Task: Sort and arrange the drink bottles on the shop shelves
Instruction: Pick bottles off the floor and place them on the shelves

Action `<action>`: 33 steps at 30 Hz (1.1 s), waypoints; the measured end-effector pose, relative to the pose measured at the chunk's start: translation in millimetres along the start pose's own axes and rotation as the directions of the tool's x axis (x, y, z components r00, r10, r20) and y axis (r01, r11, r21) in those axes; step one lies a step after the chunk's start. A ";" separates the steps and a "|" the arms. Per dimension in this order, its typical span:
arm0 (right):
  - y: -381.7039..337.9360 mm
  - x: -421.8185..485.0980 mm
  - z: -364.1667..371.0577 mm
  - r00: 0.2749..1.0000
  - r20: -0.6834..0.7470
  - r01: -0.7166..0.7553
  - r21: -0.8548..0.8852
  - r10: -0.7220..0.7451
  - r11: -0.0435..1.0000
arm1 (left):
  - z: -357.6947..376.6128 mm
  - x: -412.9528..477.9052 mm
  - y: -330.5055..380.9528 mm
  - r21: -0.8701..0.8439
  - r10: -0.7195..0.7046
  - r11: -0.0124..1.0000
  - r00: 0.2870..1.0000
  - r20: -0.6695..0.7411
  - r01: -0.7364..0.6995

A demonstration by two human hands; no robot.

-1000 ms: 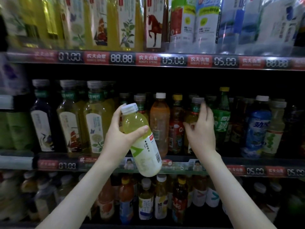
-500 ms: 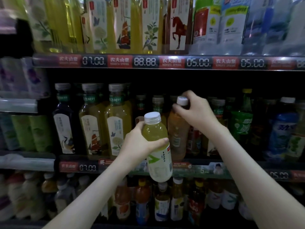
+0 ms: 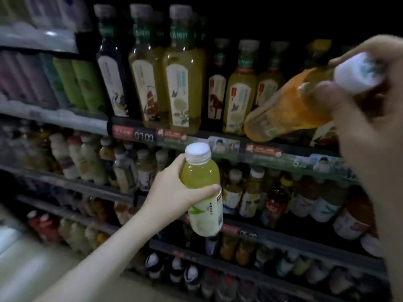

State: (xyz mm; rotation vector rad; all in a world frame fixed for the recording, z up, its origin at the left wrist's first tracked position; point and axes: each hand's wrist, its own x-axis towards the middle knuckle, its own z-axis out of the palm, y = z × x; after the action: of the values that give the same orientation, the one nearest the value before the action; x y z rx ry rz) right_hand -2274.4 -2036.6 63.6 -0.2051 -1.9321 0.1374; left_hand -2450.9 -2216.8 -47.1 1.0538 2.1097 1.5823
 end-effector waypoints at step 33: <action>109.1 -804.4 366.0 -0.176 0.898 -0.507 -0.435 0.404 0.744 | 221.3 -161.7 -673.4 0.609 -0.719 0.655 0.616 0.321 0.447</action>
State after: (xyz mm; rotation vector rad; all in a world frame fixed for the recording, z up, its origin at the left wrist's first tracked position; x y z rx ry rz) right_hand -2323.3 -2096.7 -823.5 -1.0488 -3.2006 1.1981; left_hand -2453.1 -2259.6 -772.9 0.6502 2.1213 0.3612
